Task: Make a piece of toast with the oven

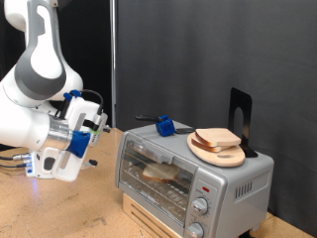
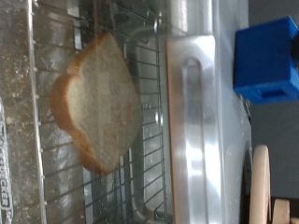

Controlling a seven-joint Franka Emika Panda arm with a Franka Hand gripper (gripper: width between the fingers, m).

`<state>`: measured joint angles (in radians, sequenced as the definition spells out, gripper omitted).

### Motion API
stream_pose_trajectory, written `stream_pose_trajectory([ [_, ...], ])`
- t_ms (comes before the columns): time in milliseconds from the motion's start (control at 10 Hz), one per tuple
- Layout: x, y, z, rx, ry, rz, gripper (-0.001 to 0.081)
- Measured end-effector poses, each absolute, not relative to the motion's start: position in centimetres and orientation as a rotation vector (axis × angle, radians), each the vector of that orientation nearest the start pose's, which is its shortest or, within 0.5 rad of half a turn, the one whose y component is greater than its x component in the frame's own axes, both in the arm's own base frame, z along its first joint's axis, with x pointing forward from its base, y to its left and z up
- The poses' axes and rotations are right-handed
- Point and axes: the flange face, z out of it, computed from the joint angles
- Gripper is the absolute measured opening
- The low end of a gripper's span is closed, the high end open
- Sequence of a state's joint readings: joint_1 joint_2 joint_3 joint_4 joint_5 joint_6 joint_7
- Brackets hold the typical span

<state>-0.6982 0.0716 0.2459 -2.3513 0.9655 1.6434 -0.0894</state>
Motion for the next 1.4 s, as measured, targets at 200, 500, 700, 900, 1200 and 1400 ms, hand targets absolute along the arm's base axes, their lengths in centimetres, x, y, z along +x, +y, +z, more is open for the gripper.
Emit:
stream_pose_trajectory([
  [200, 45.7, -12.2, 29.4, -1.820, 0.854, 0.534, 0.0808],
  [500, 49.6, -13.8, 28.4, -1.759, 0.889, 0.451, 0.0808],
  [700, 50.2, -14.0, 27.9, -1.748, 0.886, 0.451, 0.0808],
  [900, 50.1, -13.3, 28.1, -1.687, 0.841, 0.482, 0.0808],
  [1200, 53.4, -12.4, 26.3, -1.662, 0.833, 0.409, 0.0808],
  [1400, 55.7, -12.2, 25.0, -1.672, 0.833, 0.389, 0.0808],
])
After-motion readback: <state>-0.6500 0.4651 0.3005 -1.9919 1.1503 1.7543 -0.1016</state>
